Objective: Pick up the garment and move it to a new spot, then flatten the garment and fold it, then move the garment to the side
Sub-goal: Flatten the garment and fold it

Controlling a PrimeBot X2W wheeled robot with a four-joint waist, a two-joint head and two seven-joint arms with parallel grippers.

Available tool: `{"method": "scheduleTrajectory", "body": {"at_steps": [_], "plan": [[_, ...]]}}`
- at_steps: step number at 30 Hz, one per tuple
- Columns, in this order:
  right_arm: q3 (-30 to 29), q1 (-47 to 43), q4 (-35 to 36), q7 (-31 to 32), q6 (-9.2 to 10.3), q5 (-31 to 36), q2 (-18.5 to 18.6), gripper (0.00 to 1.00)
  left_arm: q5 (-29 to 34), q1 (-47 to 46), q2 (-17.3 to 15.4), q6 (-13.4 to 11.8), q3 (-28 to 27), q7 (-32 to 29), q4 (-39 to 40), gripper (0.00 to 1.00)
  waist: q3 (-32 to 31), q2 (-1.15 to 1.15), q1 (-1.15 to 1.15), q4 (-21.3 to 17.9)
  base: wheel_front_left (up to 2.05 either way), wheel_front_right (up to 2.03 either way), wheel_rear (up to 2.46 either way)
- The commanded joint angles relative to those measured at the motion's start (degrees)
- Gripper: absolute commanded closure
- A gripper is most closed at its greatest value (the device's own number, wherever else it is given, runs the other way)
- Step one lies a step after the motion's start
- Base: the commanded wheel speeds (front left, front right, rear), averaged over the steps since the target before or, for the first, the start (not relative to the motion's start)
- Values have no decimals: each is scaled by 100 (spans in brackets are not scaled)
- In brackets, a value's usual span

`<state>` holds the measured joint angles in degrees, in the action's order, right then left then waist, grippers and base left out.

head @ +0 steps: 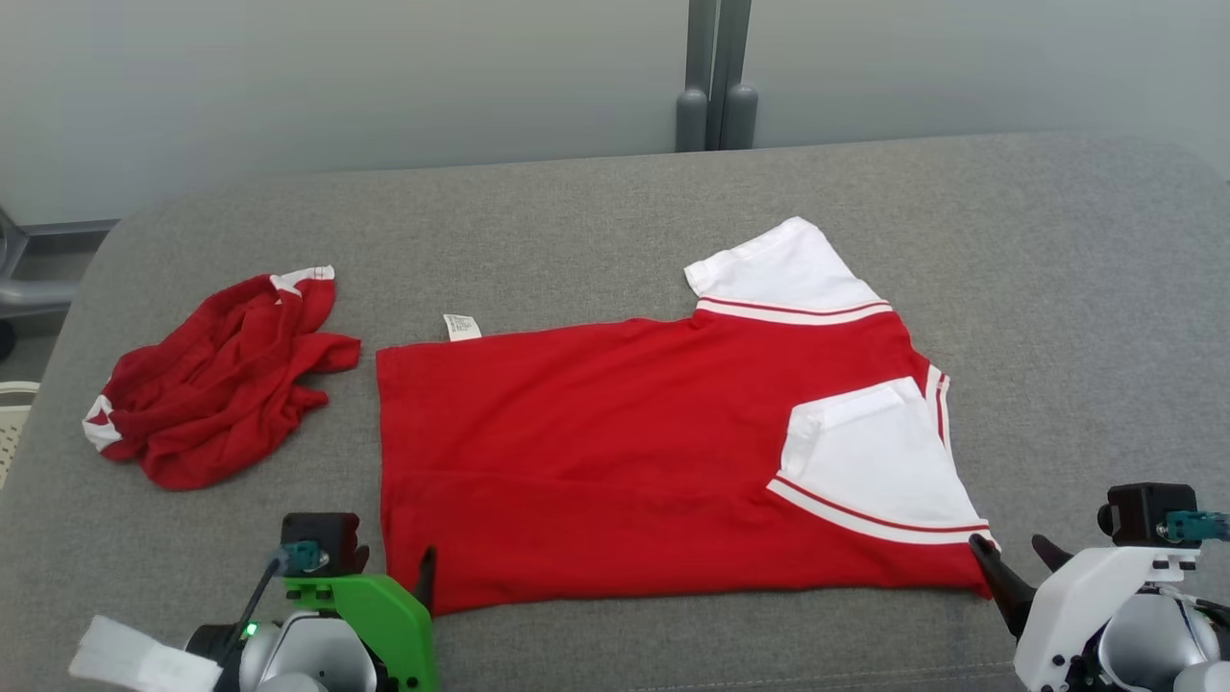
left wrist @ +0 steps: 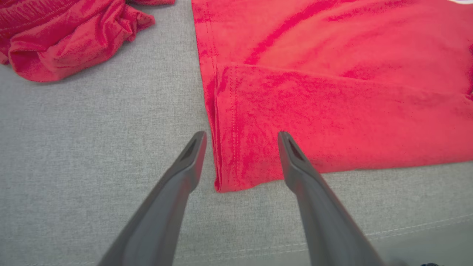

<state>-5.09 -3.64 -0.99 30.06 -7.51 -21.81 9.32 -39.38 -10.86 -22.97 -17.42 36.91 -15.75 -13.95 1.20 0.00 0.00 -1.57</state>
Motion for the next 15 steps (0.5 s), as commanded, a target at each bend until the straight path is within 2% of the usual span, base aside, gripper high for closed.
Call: {"method": "scheduleTrajectory", "body": {"at_steps": [1,4,8,11,15], "plan": [[-34,-102,38,-148,4,34,-51,0,20,93,7,43,-80,256,52,0,-117,0,0,54,0,0,0],[-140,-74,74,-540,3,70,-196,0,80,199,77,75,-300,1055,159,0,-218,0,0,112,0,0,0],[-253,-34,55,-1096,3,82,-410,0,14,384,268,-90,-676,1995,164,0,-363,0,0,181,0,0,0],[-260,15,-6,-1496,3,54,-526,0,-101,523,417,-147,-940,2571,159,0,-461,0,0,221,0,0,0],[-227,70,-141,-1992,3,-31,-608,0,-221,710,611,-54,-1303,2989,209,0,-580,0,0,265,0,0,0]]}}
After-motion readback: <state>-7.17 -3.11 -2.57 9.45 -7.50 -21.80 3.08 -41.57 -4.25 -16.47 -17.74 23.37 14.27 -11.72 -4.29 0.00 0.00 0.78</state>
